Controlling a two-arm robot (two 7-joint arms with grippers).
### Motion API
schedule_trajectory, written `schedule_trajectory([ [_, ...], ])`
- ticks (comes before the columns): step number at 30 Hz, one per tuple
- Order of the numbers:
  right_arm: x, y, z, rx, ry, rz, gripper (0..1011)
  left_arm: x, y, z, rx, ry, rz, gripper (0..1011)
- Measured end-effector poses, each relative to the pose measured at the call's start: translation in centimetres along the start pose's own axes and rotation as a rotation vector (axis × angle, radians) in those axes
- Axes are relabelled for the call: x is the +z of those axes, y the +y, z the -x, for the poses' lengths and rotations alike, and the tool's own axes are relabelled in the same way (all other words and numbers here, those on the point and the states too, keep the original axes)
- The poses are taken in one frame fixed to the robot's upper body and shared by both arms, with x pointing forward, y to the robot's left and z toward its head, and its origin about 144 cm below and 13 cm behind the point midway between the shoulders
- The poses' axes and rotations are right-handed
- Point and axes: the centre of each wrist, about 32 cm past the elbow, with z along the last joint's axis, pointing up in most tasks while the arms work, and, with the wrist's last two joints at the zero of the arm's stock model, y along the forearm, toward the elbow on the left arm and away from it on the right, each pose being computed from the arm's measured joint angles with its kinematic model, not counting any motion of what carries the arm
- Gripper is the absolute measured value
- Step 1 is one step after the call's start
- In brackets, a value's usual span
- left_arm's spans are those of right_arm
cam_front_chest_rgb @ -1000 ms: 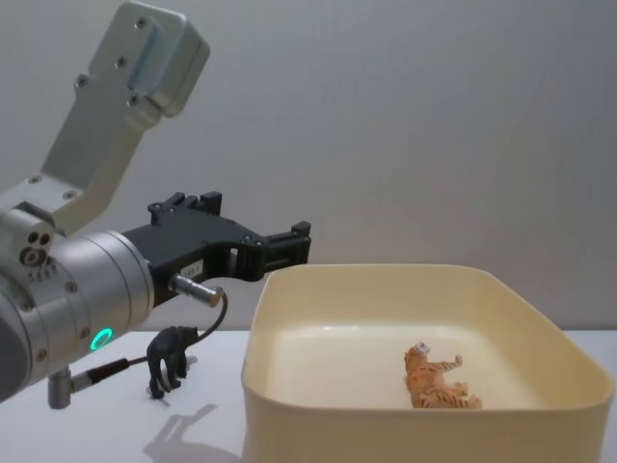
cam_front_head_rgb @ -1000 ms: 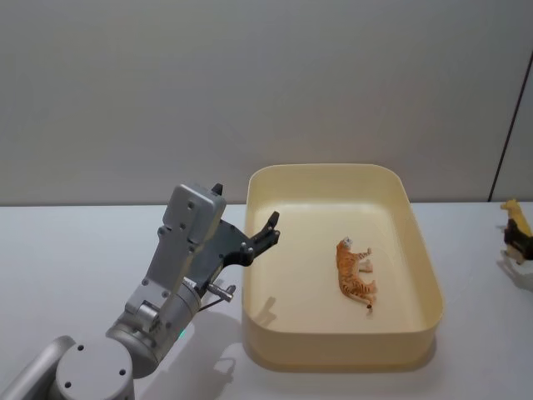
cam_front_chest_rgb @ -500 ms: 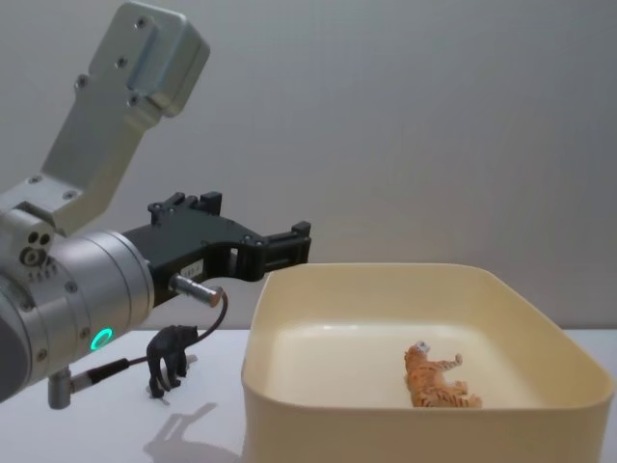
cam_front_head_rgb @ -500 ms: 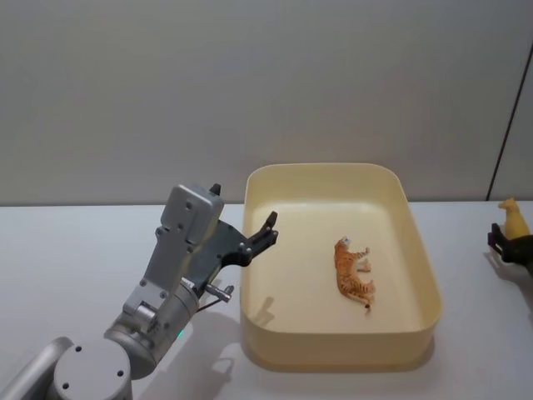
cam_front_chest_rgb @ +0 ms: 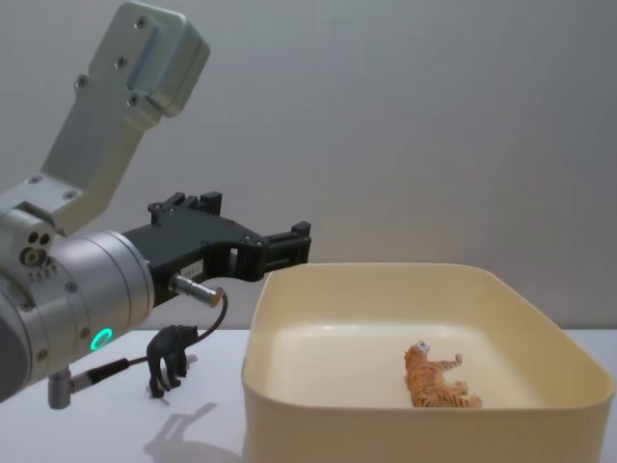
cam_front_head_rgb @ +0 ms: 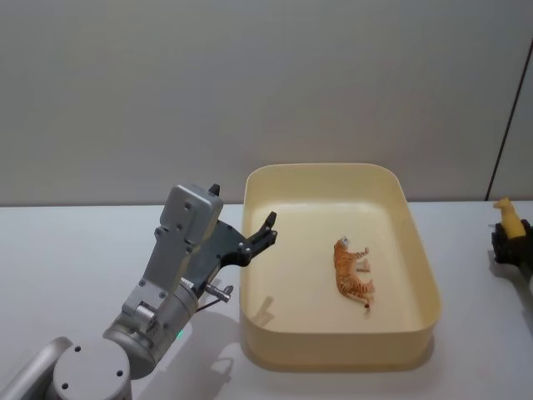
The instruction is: Pick up the toy alternately with two hands and place it into the central storage box.
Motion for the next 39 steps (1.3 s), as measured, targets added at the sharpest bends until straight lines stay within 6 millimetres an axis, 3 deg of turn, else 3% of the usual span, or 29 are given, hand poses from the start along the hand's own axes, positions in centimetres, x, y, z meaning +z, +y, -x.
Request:
schedule_trajectory([
  [16,1.4,-1.5,0.2,0.06,0.022,-0.1,393,0.0,0.0,0.0,0.0,0.0,0.0,1001],
  [28,5.3,-3.1,1.6,0.204,0.077,-0.221,393,0.0,0.0,0.0,0.0,0.0,0.0,1001],
  [39,8.0,-2.9,4.1,0.366,0.107,-0.253,393,0.0,0.0,0.0,0.0,0.0,0.0,1001],
])
